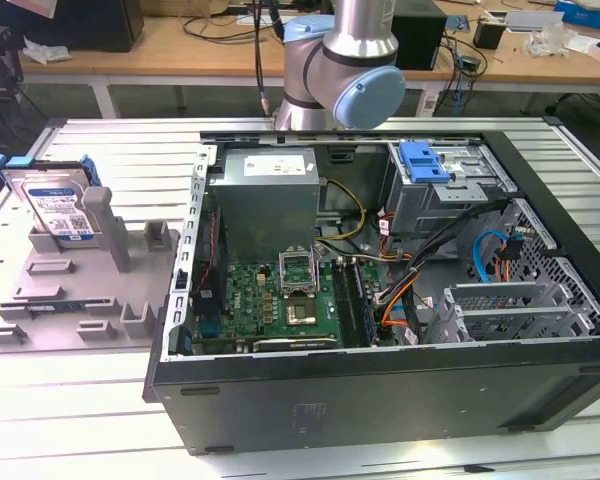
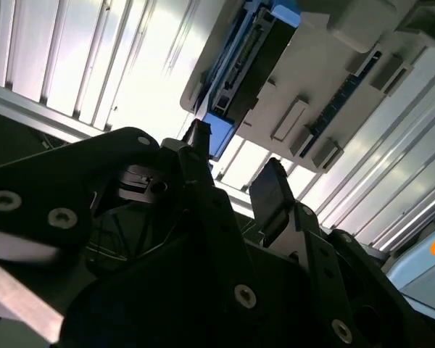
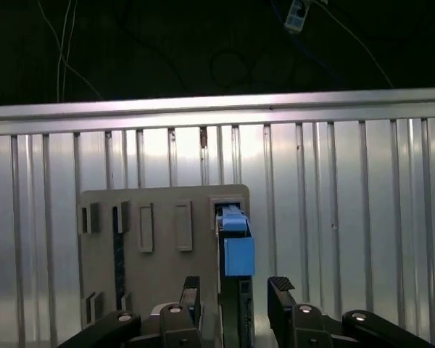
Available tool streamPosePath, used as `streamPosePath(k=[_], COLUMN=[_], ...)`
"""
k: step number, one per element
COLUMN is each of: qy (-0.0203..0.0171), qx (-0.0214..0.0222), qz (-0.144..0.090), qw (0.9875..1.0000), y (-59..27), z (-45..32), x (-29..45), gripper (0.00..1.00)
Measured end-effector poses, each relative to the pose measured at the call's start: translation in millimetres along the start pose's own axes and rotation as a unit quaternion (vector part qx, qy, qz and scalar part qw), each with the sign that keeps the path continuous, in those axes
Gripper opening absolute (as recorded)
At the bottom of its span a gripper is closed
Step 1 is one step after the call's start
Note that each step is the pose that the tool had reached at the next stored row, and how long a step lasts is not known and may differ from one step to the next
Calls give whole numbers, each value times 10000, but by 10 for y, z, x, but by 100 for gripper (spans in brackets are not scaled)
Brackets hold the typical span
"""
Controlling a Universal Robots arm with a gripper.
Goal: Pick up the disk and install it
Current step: 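Pick up the disk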
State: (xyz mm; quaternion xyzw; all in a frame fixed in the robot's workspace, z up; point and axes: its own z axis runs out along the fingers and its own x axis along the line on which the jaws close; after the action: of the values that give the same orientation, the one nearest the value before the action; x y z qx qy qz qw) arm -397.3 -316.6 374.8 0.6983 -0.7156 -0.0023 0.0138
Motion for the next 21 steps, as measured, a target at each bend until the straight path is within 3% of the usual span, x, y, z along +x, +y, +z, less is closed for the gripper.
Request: streamPosePath(k=[2, 15, 21], qy=[2, 3, 4], qx=[2, 2, 2], qz=[-114, -126, -163], qw=[9999, 9999, 9999], y=[2, 9, 70], z=[4, 14, 26], x=[-2, -18, -58], gripper=[50, 50, 50])
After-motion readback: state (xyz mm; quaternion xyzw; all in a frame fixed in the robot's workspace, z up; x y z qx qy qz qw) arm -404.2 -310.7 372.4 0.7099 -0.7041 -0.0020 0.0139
